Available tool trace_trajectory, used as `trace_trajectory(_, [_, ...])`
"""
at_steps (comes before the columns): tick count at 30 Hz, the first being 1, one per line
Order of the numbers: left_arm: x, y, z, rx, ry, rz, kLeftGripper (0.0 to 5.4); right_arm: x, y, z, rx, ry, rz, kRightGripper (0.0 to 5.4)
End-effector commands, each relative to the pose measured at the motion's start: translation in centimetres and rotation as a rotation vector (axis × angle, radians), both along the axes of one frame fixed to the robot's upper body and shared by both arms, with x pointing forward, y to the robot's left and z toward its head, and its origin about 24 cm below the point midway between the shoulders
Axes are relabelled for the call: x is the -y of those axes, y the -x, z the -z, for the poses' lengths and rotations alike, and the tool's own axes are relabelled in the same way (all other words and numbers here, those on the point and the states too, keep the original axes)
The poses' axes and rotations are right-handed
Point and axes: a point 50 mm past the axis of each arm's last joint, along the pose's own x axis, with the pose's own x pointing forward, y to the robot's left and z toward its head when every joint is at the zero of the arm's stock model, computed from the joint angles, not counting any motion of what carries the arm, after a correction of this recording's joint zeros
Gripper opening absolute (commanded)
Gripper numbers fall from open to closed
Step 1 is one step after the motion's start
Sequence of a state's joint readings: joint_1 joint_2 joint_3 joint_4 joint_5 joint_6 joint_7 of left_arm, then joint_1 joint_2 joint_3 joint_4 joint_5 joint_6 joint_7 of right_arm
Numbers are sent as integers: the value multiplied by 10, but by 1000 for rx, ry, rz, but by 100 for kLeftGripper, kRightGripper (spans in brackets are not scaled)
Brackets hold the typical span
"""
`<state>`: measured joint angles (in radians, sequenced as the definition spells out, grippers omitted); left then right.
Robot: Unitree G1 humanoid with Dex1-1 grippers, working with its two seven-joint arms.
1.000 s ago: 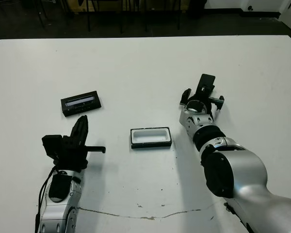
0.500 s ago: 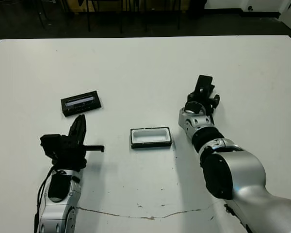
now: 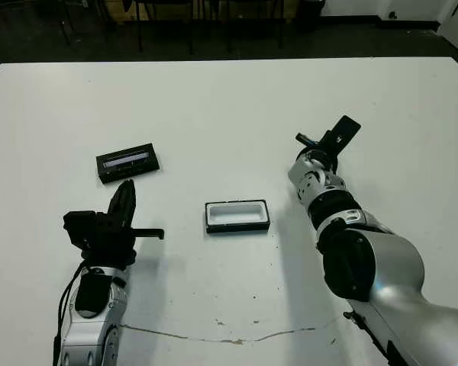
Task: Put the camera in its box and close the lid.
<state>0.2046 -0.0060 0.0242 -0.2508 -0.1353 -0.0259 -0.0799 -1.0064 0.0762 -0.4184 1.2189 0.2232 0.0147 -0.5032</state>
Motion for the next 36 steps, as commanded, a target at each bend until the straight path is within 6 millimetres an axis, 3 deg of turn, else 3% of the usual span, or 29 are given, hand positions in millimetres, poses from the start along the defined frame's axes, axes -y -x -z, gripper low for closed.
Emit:
trace_trajectory(1, [-2, 3, 6, -41, -12, -9, 0, -3, 14, 28, -112, -8, -33, 76])
trace_trajectory(7, [0, 3, 6, -43, -1, -9, 0, -1, 11, 19, -12, 185, -110, 75])
trace_trajectory(13, [1, 4, 7, -35, 6, -6, 0, 4, 10, -2, 274, 422, -340, 75])
trace_trajectory(19, [3, 3, 8, -34, 17, 0, 0, 7, 35, -32, 496, 386, -686, 75])
trace_trajectory(26, [5, 3, 8, -40, 20, -3, 0, 12, 63, -56, 532, 320, -1065, 75])
trace_trajectory(36, [3, 3, 8, -42, 13, -5, 0, 21, 62, -69, 498, 215, -1456, 75])
